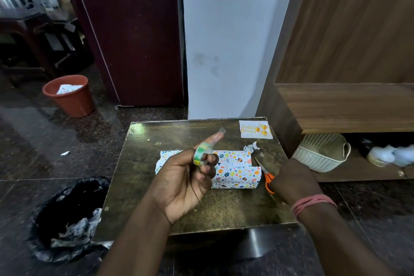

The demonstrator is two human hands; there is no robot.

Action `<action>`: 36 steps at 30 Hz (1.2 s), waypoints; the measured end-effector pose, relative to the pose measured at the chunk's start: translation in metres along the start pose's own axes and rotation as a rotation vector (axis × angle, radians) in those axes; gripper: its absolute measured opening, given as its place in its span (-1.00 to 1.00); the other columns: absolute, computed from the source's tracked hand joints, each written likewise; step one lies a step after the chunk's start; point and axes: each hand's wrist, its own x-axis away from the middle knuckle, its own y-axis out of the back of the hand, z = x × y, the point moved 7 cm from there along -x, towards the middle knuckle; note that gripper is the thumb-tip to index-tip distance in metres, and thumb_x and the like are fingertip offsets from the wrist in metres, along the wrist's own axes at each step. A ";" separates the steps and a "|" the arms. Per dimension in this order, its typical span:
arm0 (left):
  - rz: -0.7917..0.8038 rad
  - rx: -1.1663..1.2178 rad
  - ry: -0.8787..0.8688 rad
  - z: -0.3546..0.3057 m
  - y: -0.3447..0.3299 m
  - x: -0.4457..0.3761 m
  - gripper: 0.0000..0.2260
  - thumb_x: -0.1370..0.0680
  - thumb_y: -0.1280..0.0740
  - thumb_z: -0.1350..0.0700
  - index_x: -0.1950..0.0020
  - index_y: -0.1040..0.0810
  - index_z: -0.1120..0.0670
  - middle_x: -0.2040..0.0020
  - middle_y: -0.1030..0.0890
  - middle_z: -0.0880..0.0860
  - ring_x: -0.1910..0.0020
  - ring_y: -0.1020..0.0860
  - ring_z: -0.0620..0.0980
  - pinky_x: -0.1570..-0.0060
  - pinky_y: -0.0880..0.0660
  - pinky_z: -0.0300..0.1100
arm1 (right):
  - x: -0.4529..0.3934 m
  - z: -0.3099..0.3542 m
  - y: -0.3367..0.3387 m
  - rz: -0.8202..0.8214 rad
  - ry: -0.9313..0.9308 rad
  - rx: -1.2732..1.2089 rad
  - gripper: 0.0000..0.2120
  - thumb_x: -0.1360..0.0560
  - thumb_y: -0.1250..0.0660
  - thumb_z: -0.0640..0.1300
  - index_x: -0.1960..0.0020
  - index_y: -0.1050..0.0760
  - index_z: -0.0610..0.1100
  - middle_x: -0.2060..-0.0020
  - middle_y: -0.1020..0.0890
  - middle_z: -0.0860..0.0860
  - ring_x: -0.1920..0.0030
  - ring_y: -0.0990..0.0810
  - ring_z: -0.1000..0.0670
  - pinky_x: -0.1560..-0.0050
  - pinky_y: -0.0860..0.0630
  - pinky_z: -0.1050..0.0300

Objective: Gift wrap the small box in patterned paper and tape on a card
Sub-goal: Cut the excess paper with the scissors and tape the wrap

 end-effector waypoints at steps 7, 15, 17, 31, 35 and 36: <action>-0.008 -0.047 -0.049 -0.007 0.000 0.000 -0.38 -0.35 -0.48 0.31 -0.43 -0.57 0.13 0.21 -0.47 0.05 0.38 -0.45 -0.16 0.50 -0.44 -0.36 | -0.002 0.014 0.025 0.125 0.094 -0.616 -0.74 -0.50 -0.47 -0.14 0.33 -0.59 -0.20 0.54 -0.52 0.00 0.55 -0.41 0.08 0.53 -0.33 0.27; -0.021 -0.102 -0.100 -0.018 0.006 0.003 -0.31 -0.32 -0.55 0.25 -0.46 -0.54 0.11 0.24 -0.42 0.03 0.42 -0.36 -0.18 0.56 -0.36 -0.38 | 0.024 0.070 0.008 0.677 0.253 -1.170 -0.84 -0.35 -0.52 -0.27 0.15 -0.66 -0.37 0.25 -0.63 -0.26 0.31 -0.61 -0.05 0.25 -0.63 0.21; -0.021 -0.091 -0.105 -0.019 0.007 0.003 -0.29 -0.29 -0.58 0.25 -0.45 -0.55 0.12 0.25 -0.41 0.02 0.43 -0.35 -0.19 0.57 -0.34 -0.39 | 0.038 0.075 -0.004 0.875 0.265 -1.124 -0.85 -0.39 -0.50 -0.22 0.18 -0.64 -0.34 0.26 -0.59 -0.24 0.36 -0.58 -0.01 0.37 -0.58 0.23; 0.031 -0.006 -0.075 -0.020 0.010 0.005 -0.41 -0.46 -0.40 0.28 -0.52 -0.45 0.17 0.23 -0.42 0.03 0.43 -0.38 -0.18 0.55 -0.37 -0.39 | 0.059 0.089 -0.028 1.257 0.309 -1.076 -0.58 -0.32 -0.66 -0.01 0.05 -0.63 -0.32 0.13 -0.62 -0.16 0.34 -0.61 0.01 0.46 -0.57 0.22; 0.037 0.026 -0.073 -0.021 0.009 0.005 -0.39 -0.46 -0.42 0.29 -0.52 -0.44 0.19 0.23 -0.42 0.04 0.42 -0.39 -0.18 0.54 -0.39 -0.39 | 0.056 0.090 -0.031 1.270 0.325 -1.076 -0.61 -0.37 -0.62 -0.02 0.02 -0.63 -0.31 0.10 -0.61 -0.16 0.32 -0.60 0.01 0.45 -0.57 0.22; 0.036 0.041 -0.070 -0.021 0.010 0.005 -0.40 -0.47 -0.40 0.29 -0.53 -0.43 0.20 0.23 -0.42 0.04 0.42 -0.39 -0.18 0.55 -0.40 -0.38 | 0.056 0.089 -0.031 1.276 0.330 -1.072 -0.61 -0.38 -0.61 -0.02 0.02 -0.62 -0.30 0.09 -0.60 -0.16 0.32 -0.60 0.01 0.45 -0.57 0.22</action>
